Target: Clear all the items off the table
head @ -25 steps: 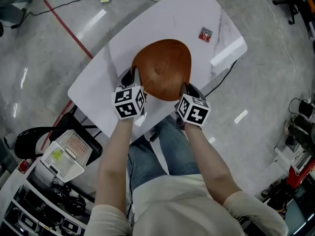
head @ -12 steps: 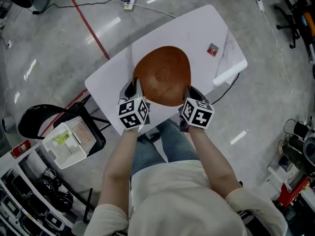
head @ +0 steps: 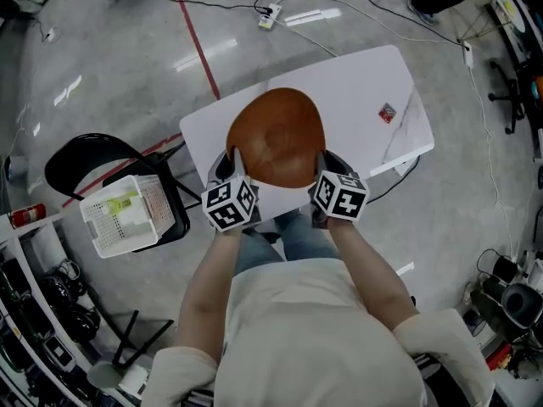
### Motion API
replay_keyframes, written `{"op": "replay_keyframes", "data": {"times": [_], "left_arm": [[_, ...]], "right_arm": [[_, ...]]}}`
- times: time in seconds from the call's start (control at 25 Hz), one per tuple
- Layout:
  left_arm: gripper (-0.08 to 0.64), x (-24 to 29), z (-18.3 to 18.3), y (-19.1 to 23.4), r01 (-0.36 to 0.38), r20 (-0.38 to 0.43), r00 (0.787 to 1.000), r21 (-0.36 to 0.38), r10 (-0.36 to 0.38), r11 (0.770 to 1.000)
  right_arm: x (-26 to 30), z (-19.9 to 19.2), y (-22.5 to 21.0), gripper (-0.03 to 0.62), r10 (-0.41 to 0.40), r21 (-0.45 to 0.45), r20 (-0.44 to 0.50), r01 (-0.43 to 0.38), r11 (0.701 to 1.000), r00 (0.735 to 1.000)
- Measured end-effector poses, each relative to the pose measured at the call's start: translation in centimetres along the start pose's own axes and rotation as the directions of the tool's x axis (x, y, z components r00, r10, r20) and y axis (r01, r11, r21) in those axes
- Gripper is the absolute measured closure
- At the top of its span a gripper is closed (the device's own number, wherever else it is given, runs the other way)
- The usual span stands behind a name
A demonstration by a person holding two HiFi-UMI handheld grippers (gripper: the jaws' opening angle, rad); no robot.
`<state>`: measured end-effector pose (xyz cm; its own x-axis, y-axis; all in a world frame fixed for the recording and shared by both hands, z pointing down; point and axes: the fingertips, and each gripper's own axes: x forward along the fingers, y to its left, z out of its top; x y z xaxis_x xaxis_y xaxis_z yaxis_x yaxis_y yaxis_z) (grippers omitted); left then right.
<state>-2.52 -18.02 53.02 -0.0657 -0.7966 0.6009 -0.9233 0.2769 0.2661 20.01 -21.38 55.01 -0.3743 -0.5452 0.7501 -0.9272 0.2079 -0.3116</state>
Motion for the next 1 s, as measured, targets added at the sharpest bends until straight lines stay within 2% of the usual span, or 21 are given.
{"op": "replay_keyframes", "data": {"times": [0.36, 0.6, 1.0], "left_arm": [[0.532, -7.1, 0.5, 7.8, -0.125, 0.056, 0.989, -0.134, 0.134, 0.983], [0.532, -11.5, 0.6, 13.2, -0.198, 0.076, 0.973, -0.196, 0.216, 0.960], [0.531, -17.8, -0.2, 21.4, -0.268, 0.108, 0.944, -0.305, 0.313, 0.914]], "right_arm": [[-1.5, 0.0, 9.3, 0.565, 0.132, -0.149, -0.019, -0.133, 0.980, 0.991], [-1.7, -1.6, 15.6, 0.565, 0.205, -0.217, -0.056, -0.213, 0.953, 0.977], [-2.3, -4.5, 25.2, 0.565, 0.298, -0.303, -0.097, -0.314, 0.900, 0.950]]}}
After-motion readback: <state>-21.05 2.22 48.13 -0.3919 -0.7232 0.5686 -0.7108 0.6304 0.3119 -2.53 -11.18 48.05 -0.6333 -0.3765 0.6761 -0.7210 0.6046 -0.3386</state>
